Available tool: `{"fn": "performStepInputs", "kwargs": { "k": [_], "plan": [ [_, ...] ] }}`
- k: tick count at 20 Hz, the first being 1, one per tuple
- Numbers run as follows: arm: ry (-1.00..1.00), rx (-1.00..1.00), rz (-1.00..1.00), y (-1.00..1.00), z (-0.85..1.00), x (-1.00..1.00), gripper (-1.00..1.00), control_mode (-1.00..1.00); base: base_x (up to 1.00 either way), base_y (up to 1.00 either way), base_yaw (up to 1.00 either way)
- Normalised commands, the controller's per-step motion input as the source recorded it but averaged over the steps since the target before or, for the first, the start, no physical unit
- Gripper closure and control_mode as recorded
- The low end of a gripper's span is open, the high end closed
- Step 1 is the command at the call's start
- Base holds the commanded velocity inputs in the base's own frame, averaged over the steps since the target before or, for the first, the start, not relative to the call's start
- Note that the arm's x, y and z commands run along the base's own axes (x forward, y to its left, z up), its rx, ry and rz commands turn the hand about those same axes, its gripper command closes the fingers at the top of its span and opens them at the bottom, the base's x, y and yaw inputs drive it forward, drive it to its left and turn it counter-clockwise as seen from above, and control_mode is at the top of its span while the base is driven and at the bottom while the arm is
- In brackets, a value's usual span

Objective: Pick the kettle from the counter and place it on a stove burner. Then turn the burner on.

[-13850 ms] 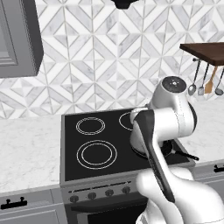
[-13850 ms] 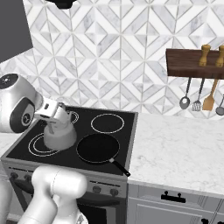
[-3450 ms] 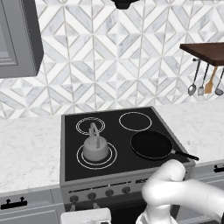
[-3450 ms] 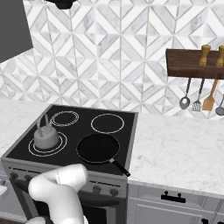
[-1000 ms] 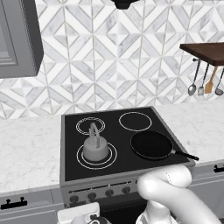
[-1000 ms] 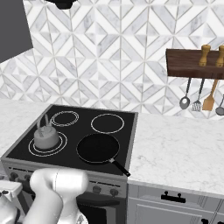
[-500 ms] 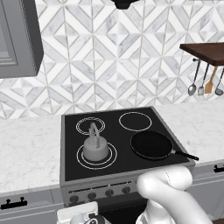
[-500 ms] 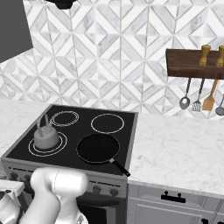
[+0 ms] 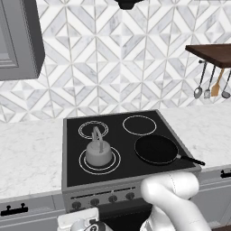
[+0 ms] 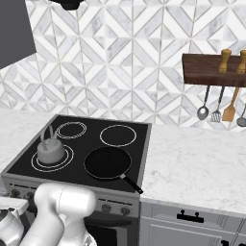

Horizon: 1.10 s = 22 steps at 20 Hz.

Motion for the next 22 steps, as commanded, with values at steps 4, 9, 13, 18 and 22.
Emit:
{"fn": "performStepInputs", "kwargs": {
  "k": [4, 9, 13, 18, 22],
  "plan": [
    [0.00, 0.00, 0.00, 0.10, -0.06, 0.14, -1.00, -1.00, 0.00, 0.00, 0.00],
    [0.00, 0.00, -0.02, 0.11, -0.01, 0.10, -1.00, -1.00, 0.00, 0.00, 0.00],
    [0.00, 0.00, -0.02, 0.06, 0.00, 0.03, -1.00, -1.00, 0.00, 0.00, 0.00],
    [0.00, 0.00, -0.02, 0.00, 0.00, 0.00, -1.00, -1.00, 0.00, 0.00, 0.00],
    [0.00, 0.00, -0.01, 0.00, 0.01, 0.00, -1.00, -1.00, 0.00, 0.00, 0.00]
  ]
}}
